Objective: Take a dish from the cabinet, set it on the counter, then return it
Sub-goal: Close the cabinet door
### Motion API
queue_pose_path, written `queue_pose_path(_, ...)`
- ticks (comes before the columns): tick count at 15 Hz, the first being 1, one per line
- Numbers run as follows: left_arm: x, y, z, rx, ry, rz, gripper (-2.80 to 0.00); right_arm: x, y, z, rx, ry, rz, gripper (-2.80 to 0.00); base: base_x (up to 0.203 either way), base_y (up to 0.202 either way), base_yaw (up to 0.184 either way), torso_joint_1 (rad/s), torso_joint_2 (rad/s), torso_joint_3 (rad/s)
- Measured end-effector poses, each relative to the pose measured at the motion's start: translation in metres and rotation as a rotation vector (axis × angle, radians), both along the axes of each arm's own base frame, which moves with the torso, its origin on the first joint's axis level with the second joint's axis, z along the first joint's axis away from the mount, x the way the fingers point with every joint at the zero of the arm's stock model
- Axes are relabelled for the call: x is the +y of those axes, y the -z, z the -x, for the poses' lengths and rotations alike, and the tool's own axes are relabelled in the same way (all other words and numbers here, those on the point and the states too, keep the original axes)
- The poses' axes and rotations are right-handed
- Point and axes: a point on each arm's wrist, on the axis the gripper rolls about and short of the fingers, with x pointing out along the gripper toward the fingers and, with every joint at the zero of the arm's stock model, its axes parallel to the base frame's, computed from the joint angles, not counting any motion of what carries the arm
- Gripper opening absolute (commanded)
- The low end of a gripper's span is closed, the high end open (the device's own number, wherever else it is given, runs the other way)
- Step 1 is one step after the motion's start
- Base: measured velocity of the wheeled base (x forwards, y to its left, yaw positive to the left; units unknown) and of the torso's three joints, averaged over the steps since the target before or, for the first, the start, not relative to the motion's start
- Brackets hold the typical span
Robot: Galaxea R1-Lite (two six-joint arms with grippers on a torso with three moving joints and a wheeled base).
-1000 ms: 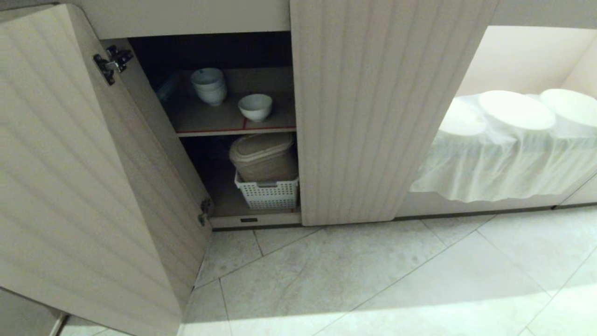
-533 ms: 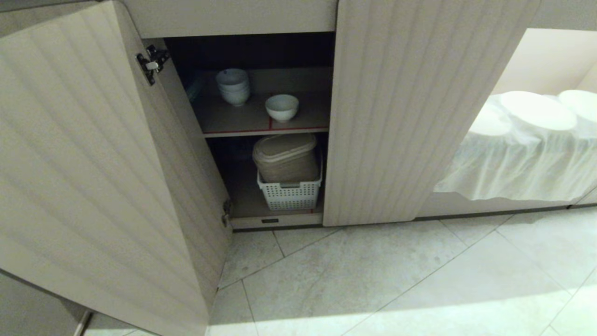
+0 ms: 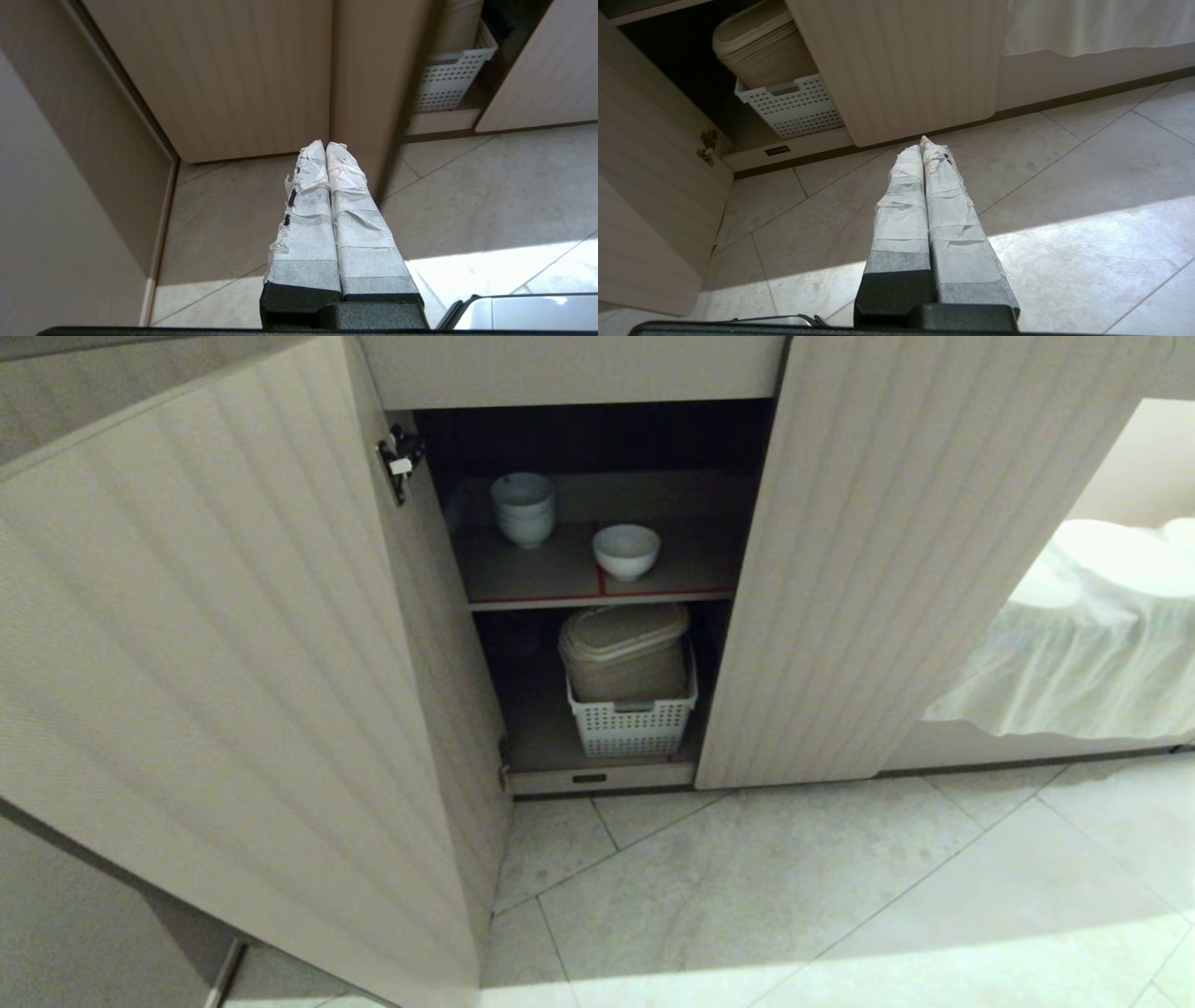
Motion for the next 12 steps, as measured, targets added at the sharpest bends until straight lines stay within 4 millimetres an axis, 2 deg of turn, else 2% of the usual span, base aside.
queue_pose_path(12, -0.0001, -0.0001, 0.0, -0.001, 0.002, 0.015, -2.8, 0.0, 0.0, 0.0, 0.0, 0.0, 0.001, -2.8, 0.0, 0.006, 0.0, 0.0, 0.0, 0.0)
